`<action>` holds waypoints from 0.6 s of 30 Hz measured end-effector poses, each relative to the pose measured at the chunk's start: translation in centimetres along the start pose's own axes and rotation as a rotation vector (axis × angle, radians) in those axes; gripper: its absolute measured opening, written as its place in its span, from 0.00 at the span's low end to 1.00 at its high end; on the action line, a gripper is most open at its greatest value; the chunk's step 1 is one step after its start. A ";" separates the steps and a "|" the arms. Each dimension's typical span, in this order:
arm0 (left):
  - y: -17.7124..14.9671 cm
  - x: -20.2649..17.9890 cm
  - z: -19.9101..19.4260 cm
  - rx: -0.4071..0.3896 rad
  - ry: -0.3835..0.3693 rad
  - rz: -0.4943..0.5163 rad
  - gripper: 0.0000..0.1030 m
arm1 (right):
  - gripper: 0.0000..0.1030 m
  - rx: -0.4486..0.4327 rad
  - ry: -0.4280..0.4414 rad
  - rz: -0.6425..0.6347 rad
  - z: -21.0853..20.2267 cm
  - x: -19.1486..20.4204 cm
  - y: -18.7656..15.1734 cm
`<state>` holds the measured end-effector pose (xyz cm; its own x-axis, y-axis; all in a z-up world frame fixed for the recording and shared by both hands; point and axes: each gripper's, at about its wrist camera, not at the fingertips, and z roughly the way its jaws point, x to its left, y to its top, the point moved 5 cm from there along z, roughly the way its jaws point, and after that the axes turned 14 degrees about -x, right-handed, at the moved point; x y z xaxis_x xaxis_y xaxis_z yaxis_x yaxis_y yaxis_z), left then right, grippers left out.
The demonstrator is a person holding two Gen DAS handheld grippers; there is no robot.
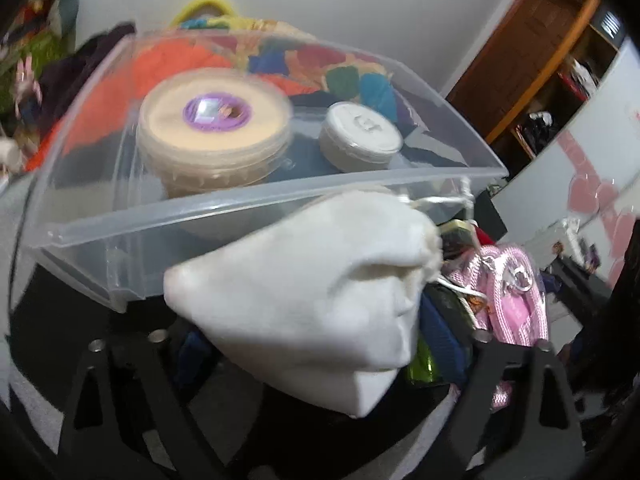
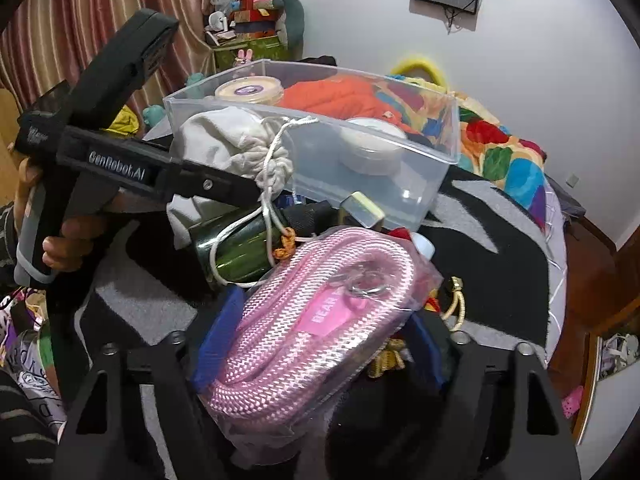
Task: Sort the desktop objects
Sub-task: 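Grasp the white drawstring bag with the left tool while the right grasps the pink rope bag, then lift both bags, carry them over the clear box and release them inside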
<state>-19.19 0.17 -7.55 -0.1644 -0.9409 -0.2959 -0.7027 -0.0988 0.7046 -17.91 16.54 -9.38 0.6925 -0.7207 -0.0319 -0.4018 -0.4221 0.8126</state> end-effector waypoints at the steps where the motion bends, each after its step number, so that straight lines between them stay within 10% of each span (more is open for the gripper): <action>1: 0.0 -0.6 -0.4 -0.001 -0.002 0.038 0.62 | 0.50 -0.003 -0.001 0.007 -0.2 -0.3 0.1; 5: -0.1 -2.1 -2.5 -0.053 0.044 0.131 0.40 | 0.43 -0.021 0.021 0.049 -1.0 -0.9 0.4; 18: -2.2 1.2 -7.3 -0.024 0.091 0.089 0.39 | 0.27 0.011 0.047 0.070 -1.6 -1.0 1.0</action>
<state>-12.79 -3.12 -4.75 -0.1611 -0.9717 -0.1724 -0.6710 -0.0203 0.7412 -17.98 17.73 -7.62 0.6900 -0.7219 0.0526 -0.4566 -0.3778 0.8055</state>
